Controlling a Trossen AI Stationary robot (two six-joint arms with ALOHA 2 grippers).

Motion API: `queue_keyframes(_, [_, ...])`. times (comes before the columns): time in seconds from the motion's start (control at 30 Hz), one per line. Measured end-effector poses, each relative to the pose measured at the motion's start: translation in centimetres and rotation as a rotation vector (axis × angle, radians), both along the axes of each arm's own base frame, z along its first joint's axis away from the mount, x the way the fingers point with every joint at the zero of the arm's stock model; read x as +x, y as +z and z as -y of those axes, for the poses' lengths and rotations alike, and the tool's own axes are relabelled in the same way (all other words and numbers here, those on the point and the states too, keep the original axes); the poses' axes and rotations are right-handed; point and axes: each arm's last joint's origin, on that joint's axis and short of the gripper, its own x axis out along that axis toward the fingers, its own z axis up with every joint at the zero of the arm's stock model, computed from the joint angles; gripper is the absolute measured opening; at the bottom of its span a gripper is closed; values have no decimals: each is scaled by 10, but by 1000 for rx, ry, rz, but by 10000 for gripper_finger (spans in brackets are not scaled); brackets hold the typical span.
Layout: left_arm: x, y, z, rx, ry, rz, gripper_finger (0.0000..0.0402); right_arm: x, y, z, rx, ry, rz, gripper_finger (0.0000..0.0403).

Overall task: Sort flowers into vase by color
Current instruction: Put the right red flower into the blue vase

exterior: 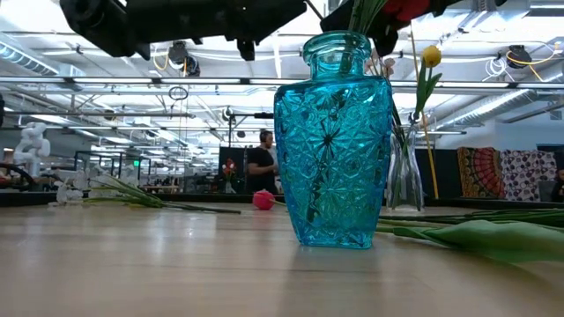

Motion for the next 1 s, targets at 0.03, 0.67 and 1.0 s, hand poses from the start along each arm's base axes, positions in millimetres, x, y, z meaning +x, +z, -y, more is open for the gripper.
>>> queue_keyframes(0.03, [0, 0, 0, 0, 0, 1, 105, 0, 0, 0, -1, -1, -1, 0])
queue_keyframes(0.67, [0, 1, -1, -11, 10, 9, 105, 14, -17, -3, -1, 12, -32, 0])
queue_keyframes(1.0, [1, -10, -1, -1, 20, -103, 105, 10, -7, -3, -14, 25, 12, 0])
